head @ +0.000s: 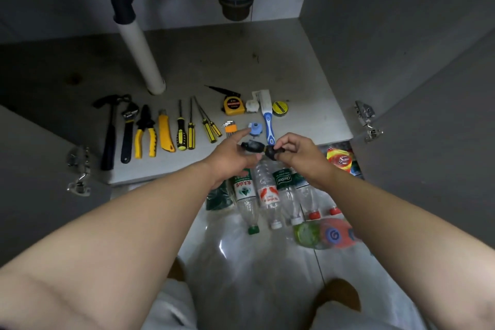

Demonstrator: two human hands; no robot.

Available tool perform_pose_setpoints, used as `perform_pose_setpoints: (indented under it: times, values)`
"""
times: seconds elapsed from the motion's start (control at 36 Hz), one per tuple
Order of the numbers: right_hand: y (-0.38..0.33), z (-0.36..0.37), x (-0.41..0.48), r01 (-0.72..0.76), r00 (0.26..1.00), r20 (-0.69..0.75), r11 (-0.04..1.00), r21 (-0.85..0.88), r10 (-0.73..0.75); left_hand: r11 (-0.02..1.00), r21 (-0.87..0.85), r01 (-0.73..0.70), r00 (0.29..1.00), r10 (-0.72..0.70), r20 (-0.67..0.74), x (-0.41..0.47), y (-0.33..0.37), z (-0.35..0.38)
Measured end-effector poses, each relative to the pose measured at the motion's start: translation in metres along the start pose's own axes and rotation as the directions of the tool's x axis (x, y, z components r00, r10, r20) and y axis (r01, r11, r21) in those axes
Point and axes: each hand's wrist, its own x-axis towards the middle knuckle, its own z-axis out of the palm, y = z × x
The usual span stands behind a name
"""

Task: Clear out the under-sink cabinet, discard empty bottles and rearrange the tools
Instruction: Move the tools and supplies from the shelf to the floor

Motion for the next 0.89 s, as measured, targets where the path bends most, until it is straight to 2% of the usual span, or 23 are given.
perform_pose_setpoints:
  times: [0.11,0.19,0.25,0.36,0.42,0.5,0.58,0.67,0.72,0.81,0.89]
  values:
    - [-0.019,0.000,-0.005,-0.032,0.988,0.150,0.998,0.055,0.024,0.994,0.052,-0.096,0.994,0.099,-0.050,-0.006,0.006,-0.009]
    - [-0.027,0.000,0.001,-0.085,0.974,0.217,0.990,0.112,0.060,0.995,0.023,-0.093,0.994,0.094,-0.053,-0.004,0.009,-0.025]
    - [-0.027,0.000,0.011,-0.092,0.985,0.151,0.992,0.089,0.078,0.994,0.061,-0.092,0.994,0.095,-0.047,-0.001,0.012,-0.036]
    - [-0.016,-0.009,0.045,-0.087,0.993,-0.099,0.971,-0.220,0.067,0.996,0.013,-0.094,0.993,0.095,-0.072,0.012,0.007,-0.060]
    - [-0.008,-0.017,0.068,-0.074,0.990,-0.139,0.915,-0.397,0.020,0.994,-0.047,-0.095,0.991,0.090,-0.096,0.020,0.000,-0.070]
    - [-0.004,-0.028,0.102,-0.045,0.994,-0.108,0.766,-0.642,-0.033,0.984,-0.137,-0.113,0.979,0.087,-0.184,0.034,-0.013,-0.079]
    - [-0.002,-0.033,0.136,-0.041,0.997,-0.077,0.653,-0.756,-0.027,0.966,-0.228,-0.124,0.963,0.062,-0.261,0.048,-0.027,-0.084]
    - [0.002,-0.035,0.154,-0.034,0.999,-0.027,0.515,-0.856,0.019,0.956,-0.270,-0.115,0.966,0.045,-0.254,0.056,-0.040,-0.086]
    - [0.005,-0.032,0.155,-0.007,1.000,-0.013,0.417,-0.909,-0.012,0.958,-0.267,-0.104,0.971,0.039,-0.237,0.054,-0.046,-0.087]
    - [0.009,-0.025,0.151,-0.044,0.988,-0.100,0.403,-0.914,-0.120,0.971,-0.221,-0.088,0.971,0.035,-0.235,0.053,-0.055,-0.089]
    - [0.013,-0.021,0.142,-0.063,0.982,-0.125,0.380,-0.923,-0.143,0.983,-0.176,-0.053,0.971,0.010,-0.239,0.041,-0.065,-0.089]
